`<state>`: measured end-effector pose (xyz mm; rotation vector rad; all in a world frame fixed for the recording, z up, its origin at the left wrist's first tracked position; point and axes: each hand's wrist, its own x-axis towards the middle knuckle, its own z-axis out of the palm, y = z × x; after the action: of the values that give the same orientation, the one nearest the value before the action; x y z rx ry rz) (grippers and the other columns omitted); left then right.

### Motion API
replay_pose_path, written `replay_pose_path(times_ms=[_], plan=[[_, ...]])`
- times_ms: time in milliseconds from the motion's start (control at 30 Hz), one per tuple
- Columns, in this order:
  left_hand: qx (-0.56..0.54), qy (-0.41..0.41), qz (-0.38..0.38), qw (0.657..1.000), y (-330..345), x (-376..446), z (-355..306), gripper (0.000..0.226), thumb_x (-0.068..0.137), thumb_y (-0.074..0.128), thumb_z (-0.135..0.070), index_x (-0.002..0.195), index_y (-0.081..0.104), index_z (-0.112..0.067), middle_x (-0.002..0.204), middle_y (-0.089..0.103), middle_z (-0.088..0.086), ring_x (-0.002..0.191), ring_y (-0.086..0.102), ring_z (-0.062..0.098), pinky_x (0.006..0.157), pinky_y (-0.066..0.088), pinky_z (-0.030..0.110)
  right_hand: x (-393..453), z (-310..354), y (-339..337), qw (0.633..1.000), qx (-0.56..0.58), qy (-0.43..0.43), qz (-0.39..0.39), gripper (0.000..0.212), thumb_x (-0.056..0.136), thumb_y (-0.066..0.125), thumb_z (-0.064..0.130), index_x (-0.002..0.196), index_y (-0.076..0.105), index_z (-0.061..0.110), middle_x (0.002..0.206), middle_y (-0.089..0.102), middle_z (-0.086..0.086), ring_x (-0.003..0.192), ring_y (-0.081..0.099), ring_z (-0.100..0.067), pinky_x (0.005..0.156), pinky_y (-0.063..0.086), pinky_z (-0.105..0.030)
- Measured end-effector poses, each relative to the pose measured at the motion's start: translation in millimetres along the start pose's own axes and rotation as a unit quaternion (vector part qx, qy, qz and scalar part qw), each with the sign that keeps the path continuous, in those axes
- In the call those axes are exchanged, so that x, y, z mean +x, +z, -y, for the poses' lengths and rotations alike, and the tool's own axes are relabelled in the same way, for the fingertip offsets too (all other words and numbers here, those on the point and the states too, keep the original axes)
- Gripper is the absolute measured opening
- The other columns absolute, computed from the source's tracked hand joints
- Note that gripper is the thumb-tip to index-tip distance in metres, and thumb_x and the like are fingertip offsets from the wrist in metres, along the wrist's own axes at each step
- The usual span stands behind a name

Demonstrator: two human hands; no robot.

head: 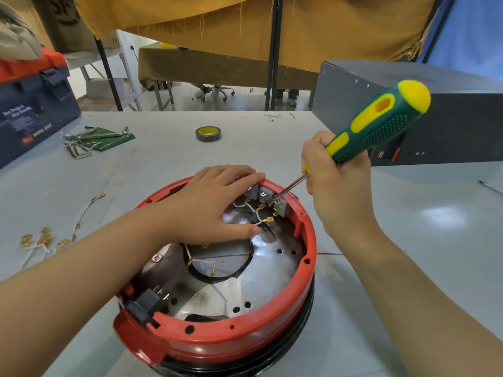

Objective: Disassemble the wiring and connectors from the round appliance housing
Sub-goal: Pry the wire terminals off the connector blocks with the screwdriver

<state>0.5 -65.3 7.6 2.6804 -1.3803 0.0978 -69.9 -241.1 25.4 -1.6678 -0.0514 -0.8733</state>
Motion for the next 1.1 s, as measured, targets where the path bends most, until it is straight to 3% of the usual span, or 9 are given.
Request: replay_pose_path(times_ms=[167,267,367,467,700,833,1100], plan=[[0.002,0.001,-0.007,1.0,-0.9,-0.3,-1.7,0.086,0.075,0.037,-0.073,0.149,0.012,-0.035,0.153,0.017,-0.012,0.139,0.014,0.009,0.113,0.009,0.026,-1.4,-0.9,1.7,1.0,-0.003,0.005,-0.023,0.029,0.074,0.048,0.018,0.056,0.03,0.002,0.049,0.027,-0.002,0.047,0.027,-0.012,0.044,0.025,-0.021],[-0.023,-0.004,-0.019,1.0,-3.8,-1.1,-4.8,0.08,0.077,0.042,-0.067,0.145,0.021,-0.031,0.149,0.027,-0.01,0.136,0.022,0.01,0.111,0.014,0.025,-0.4,-0.1,-0.6,1.0,-0.006,-0.016,0.005,0.032,0.078,0.048,0.014,0.059,0.032,-0.004,0.052,0.024,-0.009,0.049,0.027,-0.013,0.045,0.025,-0.021],[-0.082,-0.007,-0.047,0.995,-7.1,-2.2,-7.6,0.049,0.081,0.051,-0.05,0.124,0.04,-0.028,0.136,0.044,-0.005,0.124,0.037,0.012,0.102,0.026,0.024,-0.3,1.4,-2.8,0.999,-0.015,-0.042,0.022,0.032,0.081,0.048,0.011,0.059,0.034,-0.008,0.054,0.025,-0.015,0.05,0.028,-0.015,0.046,0.026,-0.019],[-0.067,0.009,-0.054,0.996,-6.8,-0.9,-6.6,0.017,0.087,0.058,-0.029,0.104,0.054,-0.027,0.146,0.038,-0.002,0.133,0.031,0.015,0.108,0.022,0.028,-0.9,1.6,-4.5,0.997,-0.025,-0.066,0.035,0.03,0.083,0.048,0.009,0.058,0.039,-0.005,0.05,0.03,-0.007,0.048,0.031,-0.01,0.047,0.029,-0.016],[-0.054,0.004,-0.046,0.997,-6.7,-0.5,-5.8,0.022,0.087,0.058,-0.024,0.108,0.065,-0.031,0.151,0.031,-0.003,0.137,0.028,0.016,0.115,0.02,0.033,-0.8,2.4,-6.1,0.992,-0.046,-0.092,0.075,0.03,0.084,0.048,0.007,0.056,0.039,0.001,0.052,0.03,-0.01,0.05,0.031,-0.009,0.051,0.03,-0.015],[-0.056,0.001,-0.043,0.998,-8.4,0.8,-7.8,0.022,0.087,0.058,-0.024,0.106,0.067,-0.031,0.149,0.032,-0.003,0.134,0.03,0.016,0.111,0.023,0.03,4.2,-0.4,-8.9,0.996,-0.014,-0.059,0.072,0.034,0.083,0.048,0.009,0.059,0.036,-0.01,0.057,0.027,-0.021,0.051,0.028,-0.01,0.049,0.028,-0.016],[-0.05,0.008,-0.034,0.998,-9.6,1.2,-8.1,0.024,0.087,0.059,-0.023,0.108,0.066,-0.033,0.149,0.03,-0.003,0.133,0.031,0.016,0.11,0.024,0.029,6.2,-3.0,-7.2,0.998,0.026,-0.006,0.062,0.032,0.079,0.047,0.013,0.058,0.029,-0.002,0.057,0.024,-0.01,0.051,0.025,-0.01,0.048,0.024,-0.015]])
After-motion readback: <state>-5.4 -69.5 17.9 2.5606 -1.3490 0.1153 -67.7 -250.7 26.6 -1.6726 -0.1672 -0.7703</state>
